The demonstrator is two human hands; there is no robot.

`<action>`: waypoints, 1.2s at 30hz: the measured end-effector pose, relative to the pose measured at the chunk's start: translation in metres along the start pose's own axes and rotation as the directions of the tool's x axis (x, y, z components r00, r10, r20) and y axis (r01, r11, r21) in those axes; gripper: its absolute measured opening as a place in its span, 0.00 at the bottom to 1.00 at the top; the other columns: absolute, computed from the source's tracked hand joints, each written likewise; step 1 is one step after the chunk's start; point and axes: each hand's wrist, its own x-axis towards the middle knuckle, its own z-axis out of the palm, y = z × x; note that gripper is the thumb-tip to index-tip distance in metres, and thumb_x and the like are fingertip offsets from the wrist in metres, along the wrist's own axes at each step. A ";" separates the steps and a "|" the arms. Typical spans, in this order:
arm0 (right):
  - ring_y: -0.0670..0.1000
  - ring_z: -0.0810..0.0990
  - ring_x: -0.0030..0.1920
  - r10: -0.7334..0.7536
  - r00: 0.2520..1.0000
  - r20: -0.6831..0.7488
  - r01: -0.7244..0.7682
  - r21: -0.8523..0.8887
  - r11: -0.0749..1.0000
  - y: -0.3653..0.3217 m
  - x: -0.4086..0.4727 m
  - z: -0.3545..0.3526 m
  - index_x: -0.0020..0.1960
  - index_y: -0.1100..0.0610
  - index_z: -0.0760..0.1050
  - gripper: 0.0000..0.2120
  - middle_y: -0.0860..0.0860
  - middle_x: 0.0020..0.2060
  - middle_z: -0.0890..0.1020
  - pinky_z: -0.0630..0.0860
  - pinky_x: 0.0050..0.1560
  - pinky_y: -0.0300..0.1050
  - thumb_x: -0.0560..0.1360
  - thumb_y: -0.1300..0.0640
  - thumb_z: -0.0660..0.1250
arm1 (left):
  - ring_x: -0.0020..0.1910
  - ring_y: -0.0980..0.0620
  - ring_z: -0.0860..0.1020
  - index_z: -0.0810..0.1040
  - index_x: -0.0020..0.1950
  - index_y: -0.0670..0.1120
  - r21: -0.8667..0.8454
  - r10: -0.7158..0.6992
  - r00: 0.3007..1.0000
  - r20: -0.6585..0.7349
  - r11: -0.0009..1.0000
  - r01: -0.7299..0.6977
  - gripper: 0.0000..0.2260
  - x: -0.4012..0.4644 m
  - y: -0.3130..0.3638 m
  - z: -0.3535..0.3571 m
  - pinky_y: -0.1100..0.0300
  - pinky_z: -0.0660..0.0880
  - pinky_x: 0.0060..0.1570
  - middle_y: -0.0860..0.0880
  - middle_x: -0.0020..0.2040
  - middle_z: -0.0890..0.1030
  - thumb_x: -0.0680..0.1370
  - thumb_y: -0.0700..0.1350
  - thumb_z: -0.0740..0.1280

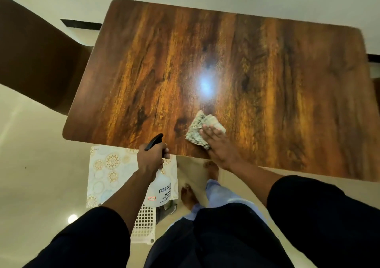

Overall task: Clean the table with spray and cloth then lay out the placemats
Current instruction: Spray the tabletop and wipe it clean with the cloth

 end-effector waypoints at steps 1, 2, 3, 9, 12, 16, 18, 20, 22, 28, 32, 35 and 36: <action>0.53 0.48 0.83 0.095 0.995 -0.040 -0.095 0.012 0.995 0.013 -0.016 -0.003 0.84 0.51 0.49 0.34 0.48 0.83 0.49 0.50 0.81 0.55 0.79 0.50 0.51 | 0.23 0.52 0.74 0.82 0.50 0.36 0.005 0.000 1.000 0.017 1.000 0.000 0.08 -0.002 -0.002 0.004 0.59 0.68 0.23 0.41 0.35 0.84 0.78 0.41 0.71; 0.54 0.48 0.83 0.183 0.980 -0.078 -0.181 0.029 0.983 0.027 -0.033 -0.004 0.84 0.52 0.50 0.35 0.50 0.83 0.50 0.51 0.81 0.55 0.78 0.49 0.49 | 0.24 0.50 0.74 0.82 0.49 0.36 0.014 0.004 0.999 0.040 1.000 -0.005 0.07 -0.004 -0.005 0.008 0.59 0.69 0.24 0.41 0.35 0.84 0.77 0.41 0.71; 0.55 0.49 0.83 0.265 0.958 -0.112 -0.260 0.051 0.964 0.040 -0.050 -0.005 0.84 0.53 0.51 0.35 0.51 0.83 0.51 0.50 0.82 0.54 0.78 0.49 0.49 | 0.26 0.48 0.74 0.83 0.46 0.37 0.027 0.010 0.998 0.063 1.000 -0.012 0.07 -0.007 -0.007 0.012 0.59 0.69 0.24 0.42 0.34 0.84 0.77 0.41 0.71; 0.58 0.48 0.83 0.676 0.714 -0.182 -0.643 0.209 0.737 0.065 -0.103 0.005 0.83 0.60 0.53 0.31 0.58 0.83 0.50 0.44 0.81 0.48 0.83 0.61 0.60 | 0.30 0.45 0.75 0.84 0.38 0.39 0.076 0.046 0.993 0.109 0.996 -0.054 0.07 -0.024 -0.015 0.031 0.56 0.70 0.29 0.38 0.35 0.85 0.75 0.40 0.70; 0.60 0.48 0.83 0.764 0.615 -0.195 -0.715 0.271 0.644 0.036 -0.086 0.016 0.83 0.61 0.52 0.31 0.59 0.83 0.50 0.46 0.81 0.52 0.83 0.59 0.59 | 0.32 0.43 0.77 0.84 0.39 0.39 0.067 0.065 0.992 0.111 0.995 -0.073 0.08 -0.027 -0.021 0.031 0.56 0.70 0.28 0.38 0.34 0.85 0.75 0.41 0.70; 0.59 0.46 0.83 0.605 0.756 -0.250 -0.560 0.231 0.796 -0.030 -0.052 0.036 0.84 0.59 0.49 0.34 0.56 0.83 0.47 0.44 0.81 0.50 0.82 0.60 0.60 | 0.30 0.46 0.76 0.84 0.41 0.39 0.050 0.070 0.997 0.037 0.996 -0.072 0.08 -0.030 -0.027 0.018 0.58 0.69 0.27 0.42 0.33 0.84 0.78 0.42 0.70; 0.54 0.39 0.82 0.452 0.861 -0.231 -0.418 0.183 0.890 -0.067 -0.034 0.046 0.84 0.55 0.46 0.35 0.52 0.83 0.42 0.39 0.80 0.48 0.83 0.61 0.59 | 0.27 0.47 0.73 0.85 0.42 0.39 0.055 0.081 0.996 -0.028 0.995 -0.080 0.08 -0.030 -0.031 0.007 0.58 0.69 0.28 0.42 0.33 0.84 0.78 0.42 0.70; 0.54 0.39 0.82 0.282 0.939 -0.198 -0.257 0.143 0.956 -0.098 -0.017 0.054 0.85 0.53 0.46 0.36 0.52 0.83 0.41 0.36 0.78 0.49 0.83 0.59 0.60 | 0.25 0.48 0.71 0.85 0.42 0.38 0.051 0.093 0.993 -0.079 0.995 -0.089 0.08 -0.029 -0.034 -0.003 0.58 0.69 0.29 0.41 0.33 0.84 0.78 0.41 0.70; 0.54 0.40 0.83 0.142 0.977 -0.156 -0.132 0.074 0.988 -0.114 -0.007 0.062 0.85 0.52 0.47 0.37 0.51 0.84 0.43 0.31 0.76 0.47 0.82 0.59 0.62 | 0.24 0.47 0.70 0.85 0.42 0.38 0.053 0.095 0.990 -0.104 0.995 -0.089 0.08 -0.028 -0.037 -0.011 0.58 0.69 0.30 0.40 0.33 0.85 0.77 0.41 0.70; 0.54 0.46 0.83 -0.246 0.967 -0.063 0.236 -0.128 0.963 -0.073 -0.012 0.063 0.84 0.51 0.50 0.35 0.50 0.84 0.49 0.40 0.80 0.49 0.82 0.60 0.61 | 0.24 0.46 0.69 0.85 0.42 0.37 0.050 0.081 0.986 -0.146 0.996 -0.074 0.08 -0.037 -0.041 -0.003 0.58 0.68 0.29 0.38 0.34 0.85 0.76 0.41 0.70; 0.55 0.49 0.83 -0.291 0.952 -0.093 0.274 -0.157 0.949 -0.008 -0.054 0.055 0.84 0.52 0.53 0.33 0.51 0.84 0.51 0.49 0.82 0.52 0.83 0.58 0.61 | 0.24 0.47 0.70 0.84 0.41 0.38 0.065 0.090 0.992 -0.085 0.994 -0.085 0.09 -0.055 -0.044 0.037 0.60 0.67 0.28 0.40 0.33 0.84 0.78 0.41 0.70; 0.54 0.48 0.83 -0.233 0.965 -0.123 0.211 -0.168 0.963 0.036 -0.090 0.047 0.84 0.53 0.52 0.34 0.51 0.84 0.50 0.52 0.82 0.53 0.82 0.59 0.61 | 0.23 0.49 0.74 0.84 0.38 0.40 0.069 0.109 0.994 -0.028 0.992 -0.107 0.09 -0.071 -0.046 0.075 0.60 0.69 0.28 0.40 0.32 0.83 0.77 0.41 0.70; 0.54 0.48 0.83 -0.213 0.969 -0.128 0.190 -0.173 0.966 0.049 -0.101 0.044 0.84 0.53 0.52 0.34 0.51 0.84 0.51 0.52 0.82 0.53 0.82 0.59 0.61 | 0.25 0.48 0.75 0.84 0.36 0.42 0.072 0.109 0.994 -0.013 0.992 -0.108 0.09 -0.076 -0.047 0.088 0.59 0.69 0.29 0.41 0.32 0.83 0.76 0.41 0.71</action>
